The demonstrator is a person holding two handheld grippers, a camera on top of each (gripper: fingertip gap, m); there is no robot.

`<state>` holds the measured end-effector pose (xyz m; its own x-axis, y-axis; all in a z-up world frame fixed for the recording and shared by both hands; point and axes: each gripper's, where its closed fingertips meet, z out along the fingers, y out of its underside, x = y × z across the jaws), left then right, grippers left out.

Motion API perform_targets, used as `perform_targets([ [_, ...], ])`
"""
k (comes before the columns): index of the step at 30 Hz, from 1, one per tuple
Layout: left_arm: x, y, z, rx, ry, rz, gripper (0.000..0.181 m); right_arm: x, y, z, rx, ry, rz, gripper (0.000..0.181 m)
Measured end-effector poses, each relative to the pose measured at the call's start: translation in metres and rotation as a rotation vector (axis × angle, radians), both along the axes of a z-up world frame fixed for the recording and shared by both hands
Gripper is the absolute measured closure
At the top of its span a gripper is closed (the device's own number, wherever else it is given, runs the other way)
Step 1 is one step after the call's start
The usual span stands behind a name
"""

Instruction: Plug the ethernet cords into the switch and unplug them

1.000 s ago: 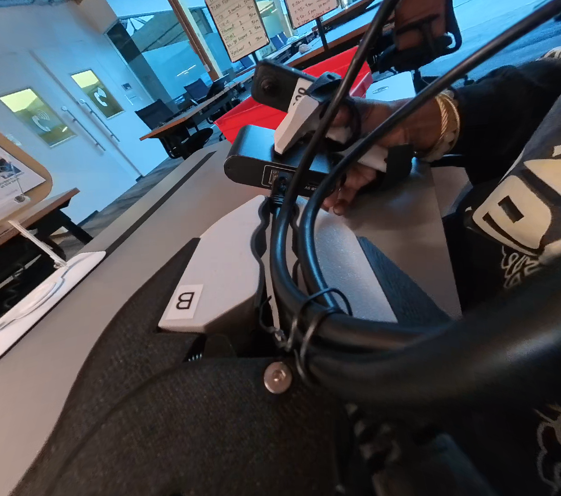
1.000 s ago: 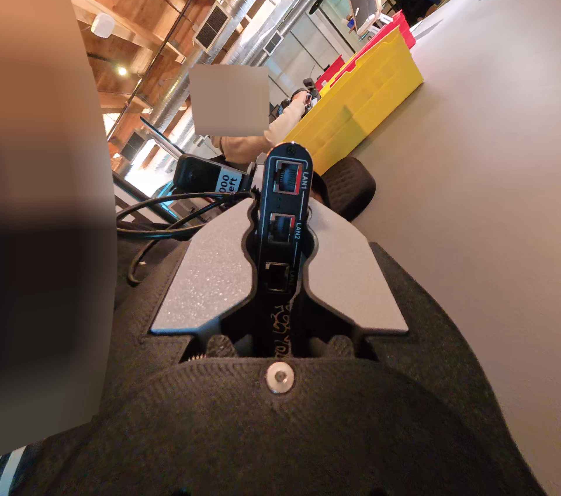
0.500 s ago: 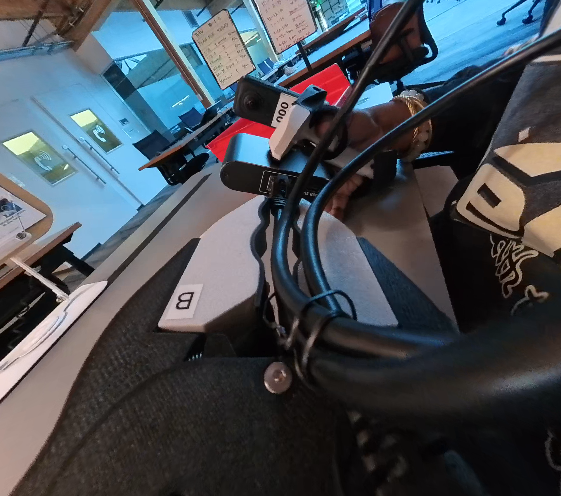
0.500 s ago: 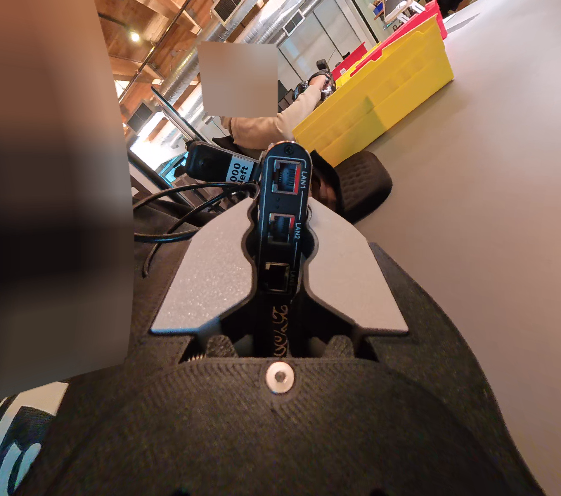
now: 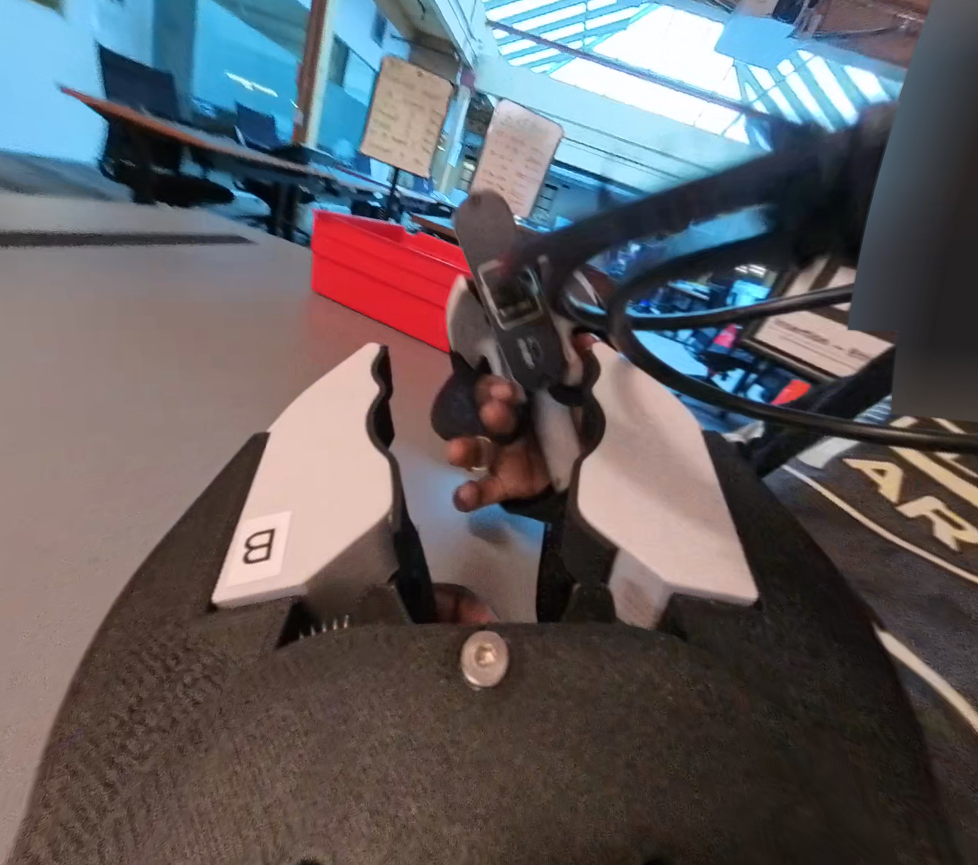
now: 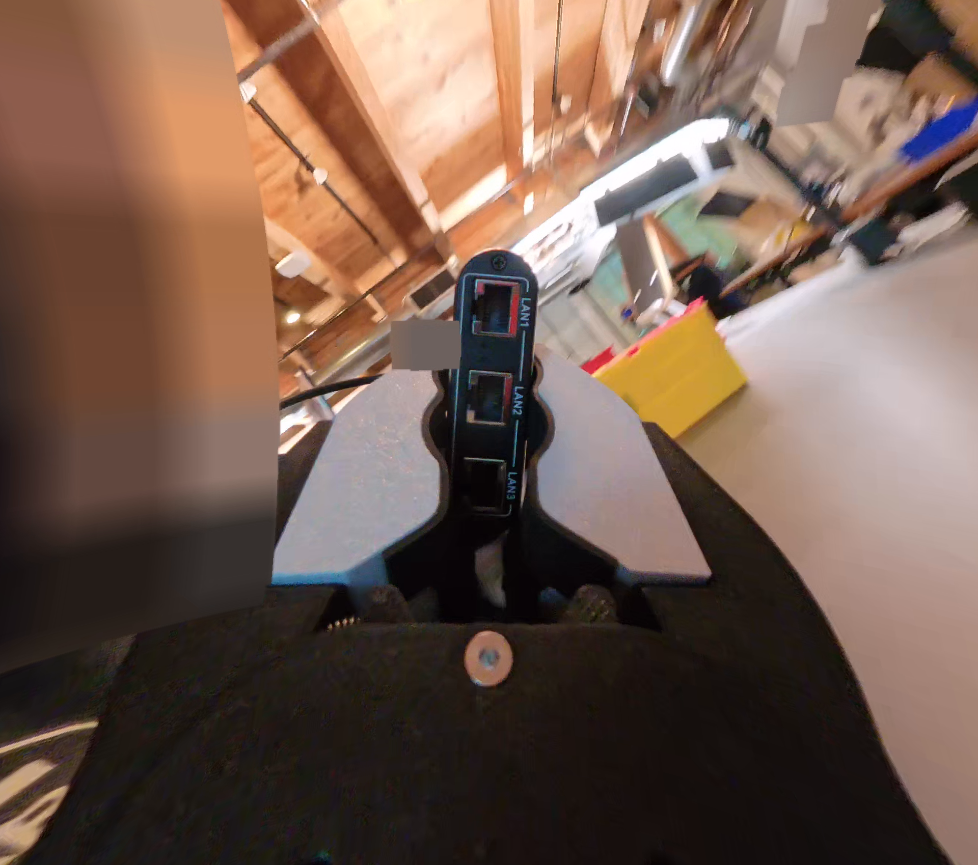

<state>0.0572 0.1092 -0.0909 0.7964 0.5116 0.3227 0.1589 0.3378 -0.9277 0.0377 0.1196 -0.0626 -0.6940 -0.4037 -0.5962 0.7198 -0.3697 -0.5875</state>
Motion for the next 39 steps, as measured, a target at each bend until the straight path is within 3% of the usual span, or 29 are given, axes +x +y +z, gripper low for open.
perform_targets([
  [2, 0.005, 0.013, -0.002, 0.009, -0.020, -0.045, 0.115, 0.000, 0.003, 0.004, -0.026, 0.059, -0.099, 0.157],
  [6, 0.014, 0.020, 0.004, 0.087, 0.009, -0.102, 0.157, 0.018, -0.003, 0.003, -0.004, 0.234, -0.194, 0.157],
  [10, 0.020, 0.020, -0.002, 0.055, -0.017, -0.182, 0.158, 0.026, -0.006, 0.000, 0.059, 0.391, -0.213, 0.156],
  [12, 0.019, 0.020, -0.008, 0.042, -0.056, -0.200, 0.158, 0.024, -0.001, 0.005, 0.086, 0.468, -0.205, 0.139],
  [14, 0.020, 0.024, -0.014, 0.007, -0.089, -0.231, 0.158, 0.022, 0.008, 0.011, 0.144, 0.574, -0.184, 0.136],
  [17, 0.025, 0.036, -0.029, -0.101, -0.133, -0.284, 0.158, 0.022, 0.019, 0.007, 0.400, 0.782, -0.063, 0.133],
  [20, 0.028, 0.042, -0.038, -0.199, -0.144, -0.303, 0.158, 0.030, 0.034, -0.025, 0.844, 0.964, 0.208, 0.116],
  [23, 0.031, 0.045, -0.044, -0.264, -0.139, -0.309, 0.158, 0.029, 0.036, -0.038, 1.071, 1.069, 0.321, 0.122],
  [26, 0.035, 0.048, -0.049, -0.314, -0.135, -0.327, 0.158, 0.043, 0.030, -0.049, 1.135, 1.028, 0.482, 0.135],
  [27, 0.037, 0.049, -0.049, -0.319, -0.129, -0.333, 0.157, 0.044, 0.029, -0.056, 1.166, 1.020, 0.513, 0.153],
  [29, 0.036, 0.047, -0.050, -0.320, -0.137, -0.329, 0.157, 0.045, 0.026, -0.058, 1.163, 0.962, 0.534, 0.155],
  [34, 0.020, 0.027, -0.022, -0.057, -0.101, -0.243, 0.157, 0.031, 0.004, -0.026, 0.788, 0.687, 0.357, 0.157],
  [39, 0.009, 0.016, -0.013, 0.042, -0.129, -0.170, 0.127, -0.002, -0.003, 0.005, 0.346, 0.213, 0.146, 0.157],
])
